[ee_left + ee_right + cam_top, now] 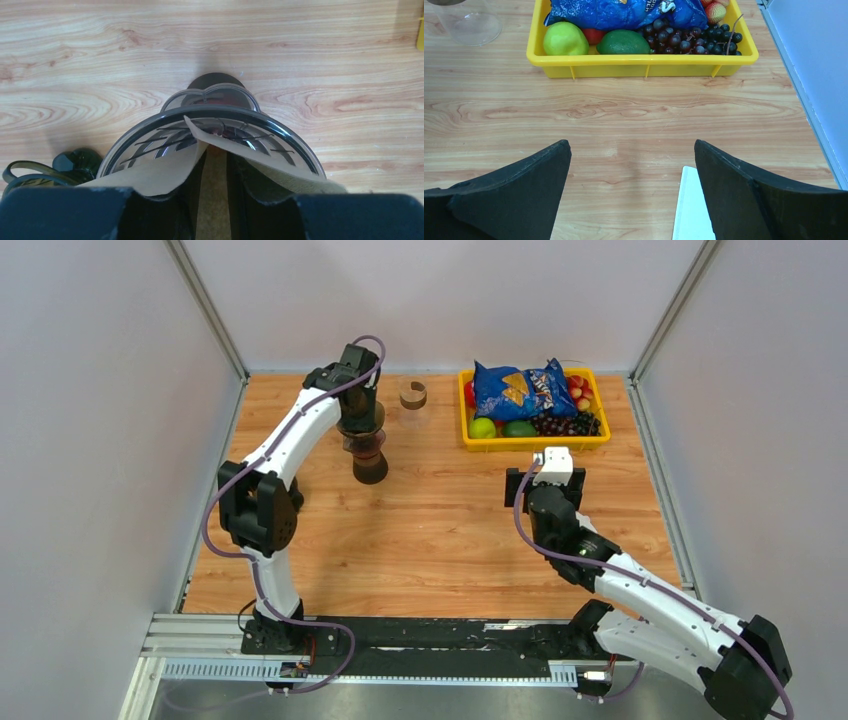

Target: Place the coffee filter in the dripper

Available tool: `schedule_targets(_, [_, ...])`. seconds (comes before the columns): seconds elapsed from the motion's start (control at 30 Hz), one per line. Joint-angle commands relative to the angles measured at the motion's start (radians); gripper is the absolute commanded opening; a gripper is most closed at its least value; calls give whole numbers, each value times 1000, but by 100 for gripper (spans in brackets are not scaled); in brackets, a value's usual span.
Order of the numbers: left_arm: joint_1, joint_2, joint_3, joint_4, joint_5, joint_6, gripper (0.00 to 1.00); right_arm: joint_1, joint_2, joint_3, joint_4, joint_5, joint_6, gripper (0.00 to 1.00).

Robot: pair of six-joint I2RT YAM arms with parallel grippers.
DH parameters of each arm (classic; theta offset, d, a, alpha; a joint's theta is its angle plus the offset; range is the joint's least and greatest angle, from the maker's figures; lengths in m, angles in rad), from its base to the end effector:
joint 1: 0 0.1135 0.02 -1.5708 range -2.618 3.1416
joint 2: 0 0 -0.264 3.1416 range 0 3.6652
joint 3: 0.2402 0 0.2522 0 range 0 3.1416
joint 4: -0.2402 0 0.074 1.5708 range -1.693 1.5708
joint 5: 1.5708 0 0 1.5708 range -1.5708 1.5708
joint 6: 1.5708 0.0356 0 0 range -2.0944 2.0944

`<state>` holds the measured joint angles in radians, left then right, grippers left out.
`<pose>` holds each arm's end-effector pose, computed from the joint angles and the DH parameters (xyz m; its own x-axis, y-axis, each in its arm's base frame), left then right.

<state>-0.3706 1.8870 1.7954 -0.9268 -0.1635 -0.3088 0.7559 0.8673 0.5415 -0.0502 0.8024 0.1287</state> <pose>0.3831 -0.1426 0.3089 -0.8404 0.0048 -0.5420 0.0235 0.9993 -0.0275 0.1575 0.1133 0.2570 -0.2637 -0.1260 -0.9563 0.0442 0.9888 -0.1425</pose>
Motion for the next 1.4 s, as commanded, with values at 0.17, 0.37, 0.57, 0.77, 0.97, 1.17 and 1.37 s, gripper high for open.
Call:
schedule_targets(0.17, [3,-3,104,-47,-29,-2,35,-4,12,32,4,14,-12,100])
schedule_targets(0.37, [3,-11,108,-50,-32,-3,37,-4,11,33,2,16,-12,100])
schedule_targets(0.57, [3,-20,113,-52,-29,-3,41,-4,12,33,0,17,-13,100])
schedule_targets(0.77, [3,-31,118,-48,-22,-4,43,-4,10,34,-2,17,-12,100])
schedule_targets(0.97, [3,-42,122,-45,-17,-4,45,-3,9,35,-4,16,-12,100])
schedule_targets(1.17, [3,-56,124,-43,-13,-5,47,-4,6,35,-5,14,-11,100])
schedule_targets(1.37, [2,-69,125,-44,-19,-11,48,-4,9,36,-5,12,-12,100])
